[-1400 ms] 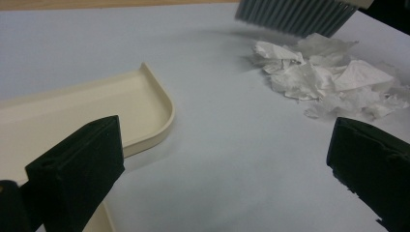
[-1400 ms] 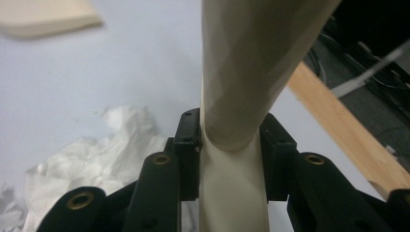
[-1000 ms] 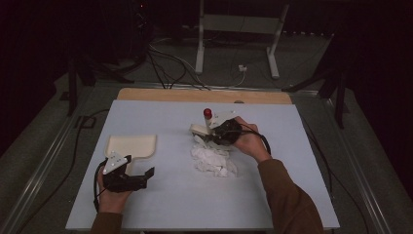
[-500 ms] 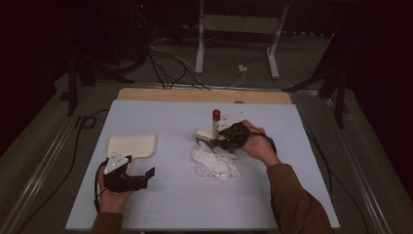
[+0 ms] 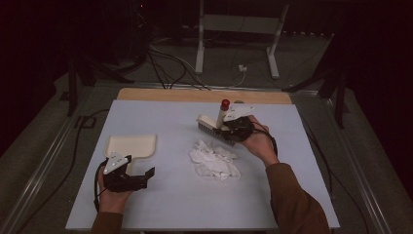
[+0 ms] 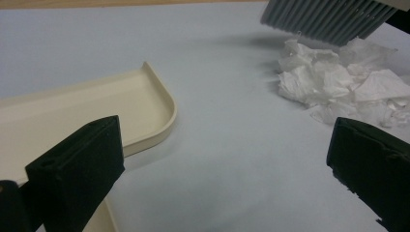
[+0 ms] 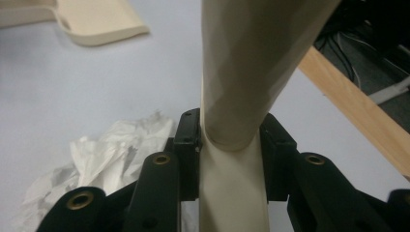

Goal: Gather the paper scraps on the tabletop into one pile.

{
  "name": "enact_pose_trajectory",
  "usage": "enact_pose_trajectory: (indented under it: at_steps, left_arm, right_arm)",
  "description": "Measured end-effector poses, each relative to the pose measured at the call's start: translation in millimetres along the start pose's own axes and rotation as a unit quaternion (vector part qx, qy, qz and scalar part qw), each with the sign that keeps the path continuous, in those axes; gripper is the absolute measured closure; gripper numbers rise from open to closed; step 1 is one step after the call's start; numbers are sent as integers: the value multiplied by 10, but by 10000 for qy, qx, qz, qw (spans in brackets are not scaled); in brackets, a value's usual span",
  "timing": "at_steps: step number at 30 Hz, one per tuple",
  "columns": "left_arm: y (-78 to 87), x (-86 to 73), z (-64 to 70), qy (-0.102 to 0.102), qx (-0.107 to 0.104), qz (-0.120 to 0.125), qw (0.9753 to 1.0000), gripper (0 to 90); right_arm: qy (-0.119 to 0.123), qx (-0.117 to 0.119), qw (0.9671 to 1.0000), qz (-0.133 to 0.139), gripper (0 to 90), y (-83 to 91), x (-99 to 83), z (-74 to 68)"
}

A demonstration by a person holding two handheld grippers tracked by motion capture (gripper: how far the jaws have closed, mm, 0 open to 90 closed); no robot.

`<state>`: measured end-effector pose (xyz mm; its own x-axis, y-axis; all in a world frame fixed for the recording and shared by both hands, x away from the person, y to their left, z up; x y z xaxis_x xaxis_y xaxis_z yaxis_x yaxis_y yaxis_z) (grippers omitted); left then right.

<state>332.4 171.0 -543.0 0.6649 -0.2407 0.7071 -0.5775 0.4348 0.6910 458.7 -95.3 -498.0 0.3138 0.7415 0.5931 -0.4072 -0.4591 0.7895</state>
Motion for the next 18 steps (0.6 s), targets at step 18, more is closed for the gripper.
enact_pose_trajectory:
  at_steps: [18]
  left_arm:
    - [19, 3, -17, 18, 50, 28, 10000, 7]
  right_arm:
    - [-1227, -66, 9923, -173, 674, 239, -365, 232]
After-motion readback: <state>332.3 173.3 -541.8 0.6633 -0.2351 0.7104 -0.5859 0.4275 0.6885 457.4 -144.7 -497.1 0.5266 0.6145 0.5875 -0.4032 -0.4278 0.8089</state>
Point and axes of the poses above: each handheld gripper's, and its own axes: y roughly backward along the jaws, x roughly out of its top, z roughly to its right, the point moved 10 cm from there along -y, roughly forward along the jaws, and after that the axes turned 14 degrees about -z, right-handed, at the moved point
